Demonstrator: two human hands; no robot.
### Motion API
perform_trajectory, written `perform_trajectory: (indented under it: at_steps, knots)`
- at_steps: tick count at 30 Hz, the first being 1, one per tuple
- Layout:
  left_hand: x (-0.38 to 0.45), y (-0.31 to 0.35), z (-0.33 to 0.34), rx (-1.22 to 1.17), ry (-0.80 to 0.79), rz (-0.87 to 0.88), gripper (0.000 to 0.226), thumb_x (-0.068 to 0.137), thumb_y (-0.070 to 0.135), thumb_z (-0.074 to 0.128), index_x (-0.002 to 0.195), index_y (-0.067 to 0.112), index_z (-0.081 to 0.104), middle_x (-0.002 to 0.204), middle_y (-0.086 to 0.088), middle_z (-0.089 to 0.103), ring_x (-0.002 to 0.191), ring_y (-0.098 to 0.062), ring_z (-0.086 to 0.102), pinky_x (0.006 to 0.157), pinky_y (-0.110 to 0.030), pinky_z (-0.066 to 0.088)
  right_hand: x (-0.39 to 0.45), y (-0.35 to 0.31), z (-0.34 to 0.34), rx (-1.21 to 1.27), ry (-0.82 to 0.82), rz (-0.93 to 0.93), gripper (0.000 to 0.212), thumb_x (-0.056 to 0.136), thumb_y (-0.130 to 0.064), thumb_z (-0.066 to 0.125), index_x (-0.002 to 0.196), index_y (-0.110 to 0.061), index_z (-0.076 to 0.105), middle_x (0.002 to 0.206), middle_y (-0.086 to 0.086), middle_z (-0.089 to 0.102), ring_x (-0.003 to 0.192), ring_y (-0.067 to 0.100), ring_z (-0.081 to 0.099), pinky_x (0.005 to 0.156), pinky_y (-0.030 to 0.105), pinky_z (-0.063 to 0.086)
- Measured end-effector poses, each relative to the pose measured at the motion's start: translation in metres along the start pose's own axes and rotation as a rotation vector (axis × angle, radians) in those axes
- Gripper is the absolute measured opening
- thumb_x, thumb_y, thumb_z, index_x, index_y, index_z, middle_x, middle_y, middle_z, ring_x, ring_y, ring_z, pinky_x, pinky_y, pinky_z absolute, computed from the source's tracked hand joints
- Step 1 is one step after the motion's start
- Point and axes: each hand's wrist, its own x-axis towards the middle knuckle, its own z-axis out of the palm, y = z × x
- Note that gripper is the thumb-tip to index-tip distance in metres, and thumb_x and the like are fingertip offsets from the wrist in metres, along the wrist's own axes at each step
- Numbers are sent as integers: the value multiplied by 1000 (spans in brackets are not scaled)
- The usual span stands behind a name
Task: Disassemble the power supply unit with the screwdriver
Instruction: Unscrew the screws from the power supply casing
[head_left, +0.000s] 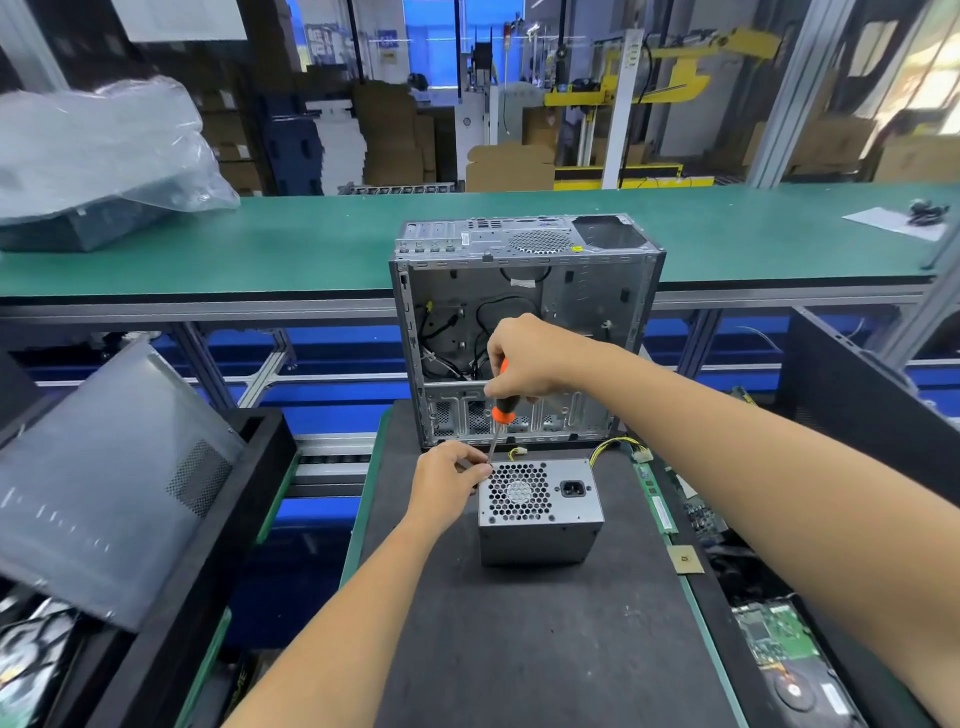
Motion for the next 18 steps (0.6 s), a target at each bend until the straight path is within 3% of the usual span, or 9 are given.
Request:
perform_trajectory:
  at_steps: [8,12,18]
  knots:
    - [4,-1,1,43,-7,36,22,85,13,71,74,31,67,74,5,66,59,-3,60,62,-22,56,1,3,0,50,9,5,21,80,-21,69,80,0,66,62,12,70,34,8,57,31,12,33]
    - [4,-3,1,13,-15,28,29,87,9,67,74,34,66,78,4,66,66,-9,62,60,-16,52,-1,3,-1,46,-1,-2,23,79,-24,69,80,-1,66,58,11,69,36,10,56,32,12,34]
    - [3,-2,2,14,0,24,29,87,9,67,71,34,64,75,4,64,58,-4,59,55,-12,48,-2,2,-2,37,-1,-13,22,80,-24,69,80,-2,66,62,12,70,35,9,55,32,12,35]
